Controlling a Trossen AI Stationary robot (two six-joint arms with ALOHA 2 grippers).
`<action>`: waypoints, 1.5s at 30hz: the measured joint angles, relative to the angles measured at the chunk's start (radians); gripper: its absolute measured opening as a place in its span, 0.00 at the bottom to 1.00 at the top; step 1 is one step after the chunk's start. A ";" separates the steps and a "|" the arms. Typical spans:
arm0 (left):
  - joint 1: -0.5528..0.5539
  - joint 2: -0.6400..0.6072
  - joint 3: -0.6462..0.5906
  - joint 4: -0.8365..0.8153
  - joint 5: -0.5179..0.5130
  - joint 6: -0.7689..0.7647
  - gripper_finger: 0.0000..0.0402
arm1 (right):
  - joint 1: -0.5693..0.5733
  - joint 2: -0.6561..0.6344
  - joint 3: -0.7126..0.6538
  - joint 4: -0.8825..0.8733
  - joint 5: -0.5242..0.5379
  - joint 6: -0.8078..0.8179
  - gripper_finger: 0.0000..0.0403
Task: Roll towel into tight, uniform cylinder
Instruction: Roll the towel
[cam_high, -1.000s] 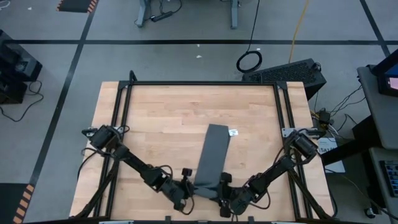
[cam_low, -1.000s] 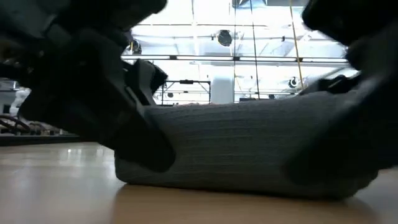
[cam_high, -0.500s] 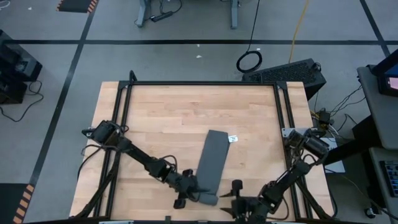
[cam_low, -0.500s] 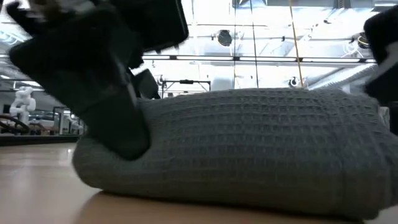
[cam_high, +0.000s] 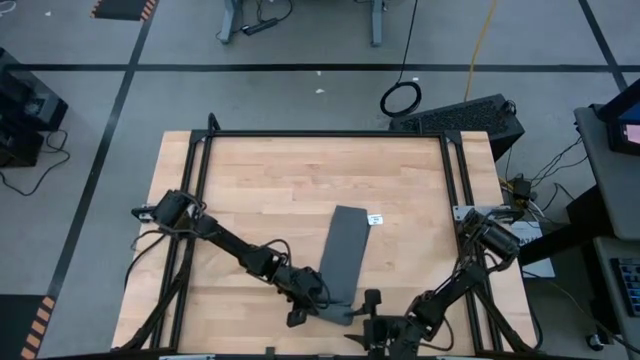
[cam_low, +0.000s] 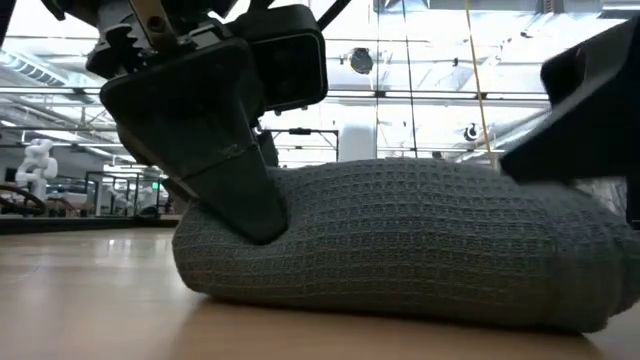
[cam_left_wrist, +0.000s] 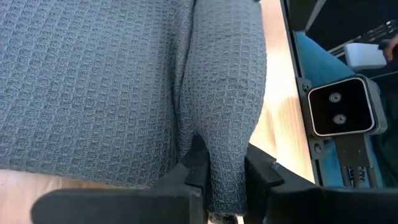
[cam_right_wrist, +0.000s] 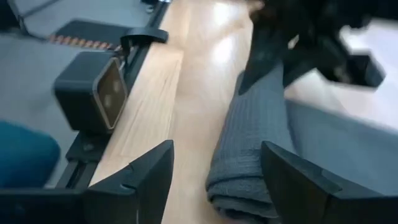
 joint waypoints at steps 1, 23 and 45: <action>0.003 0.000 0.000 0.000 0.004 -0.007 0.13 | -0.004 0.008 0.000 0.006 -0.003 0.007 0.58; 0.048 0.000 0.000 -0.005 0.028 -0.019 0.13 | -0.026 0.089 0.002 0.005 0.143 -0.112 0.64; 0.050 -0.146 -0.001 -0.201 -0.178 0.126 0.56 | -0.022 0.091 0.004 -0.136 0.159 0.274 0.17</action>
